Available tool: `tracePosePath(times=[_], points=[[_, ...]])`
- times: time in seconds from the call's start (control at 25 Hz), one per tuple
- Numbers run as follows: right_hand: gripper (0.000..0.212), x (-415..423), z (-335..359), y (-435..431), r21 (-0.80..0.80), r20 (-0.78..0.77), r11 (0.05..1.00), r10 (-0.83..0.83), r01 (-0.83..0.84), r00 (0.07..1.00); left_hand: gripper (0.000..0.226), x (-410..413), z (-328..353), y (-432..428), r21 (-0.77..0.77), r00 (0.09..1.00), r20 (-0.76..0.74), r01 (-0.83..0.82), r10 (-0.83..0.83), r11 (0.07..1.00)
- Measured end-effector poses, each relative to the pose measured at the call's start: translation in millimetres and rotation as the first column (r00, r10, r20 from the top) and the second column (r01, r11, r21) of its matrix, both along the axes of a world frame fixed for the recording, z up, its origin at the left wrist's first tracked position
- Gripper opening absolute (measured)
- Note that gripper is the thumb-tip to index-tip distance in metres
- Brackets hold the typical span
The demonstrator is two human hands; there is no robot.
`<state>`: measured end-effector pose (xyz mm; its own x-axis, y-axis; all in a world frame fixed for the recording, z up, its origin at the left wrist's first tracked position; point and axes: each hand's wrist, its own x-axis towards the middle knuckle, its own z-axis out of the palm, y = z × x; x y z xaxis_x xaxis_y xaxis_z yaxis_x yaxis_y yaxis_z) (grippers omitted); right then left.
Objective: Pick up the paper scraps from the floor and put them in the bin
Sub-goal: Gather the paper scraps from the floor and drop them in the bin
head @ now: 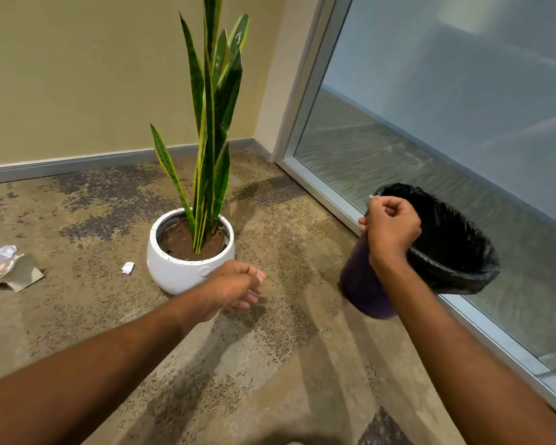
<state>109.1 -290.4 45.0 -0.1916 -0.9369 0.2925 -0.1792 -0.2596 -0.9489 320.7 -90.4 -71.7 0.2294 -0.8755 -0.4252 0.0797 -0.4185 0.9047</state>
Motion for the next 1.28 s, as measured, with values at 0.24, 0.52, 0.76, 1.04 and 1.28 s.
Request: tracePosePath(times=[0.24,0.52,0.76,1.04,1.28], points=[[0.008,-59.6,35.1,-59.2,0.305,-0.072,0.936,-0.159,0.174,0.985,0.017,-3.1,19.5,-7.0,-0.048,1.000,-0.020,-0.002,0.001,0.999],[0.003,-63.0,37.5,-62.0,0.320,-0.133,0.912,-0.226,0.257,0.965,0.018,7.7,28.1,2.0,-0.078,0.997,-0.068,-0.046,0.040,0.996],[0.008,25.1,32.9,-5.5,0.019,-0.209,1.000,0.011,-0.007,0.978,0.021,48.3,55.5,23.1,-0.161,0.993,-0.105,-0.068,0.051,0.985],[0.009,173.8,3.6,118.5,-0.083,-0.195,0.861,0.479,-0.502,0.856,0.023,137.9,65.9,87.8,-0.218,0.929,-0.068,-0.369,0.363,0.904],[0.007,276.7,-40.4,209.3,0.007,-0.237,0.657,0.733,-0.753,0.637,0.018,224.1,18.9,180.0,-0.128,0.766,0.097,-0.624,0.635,0.771]])
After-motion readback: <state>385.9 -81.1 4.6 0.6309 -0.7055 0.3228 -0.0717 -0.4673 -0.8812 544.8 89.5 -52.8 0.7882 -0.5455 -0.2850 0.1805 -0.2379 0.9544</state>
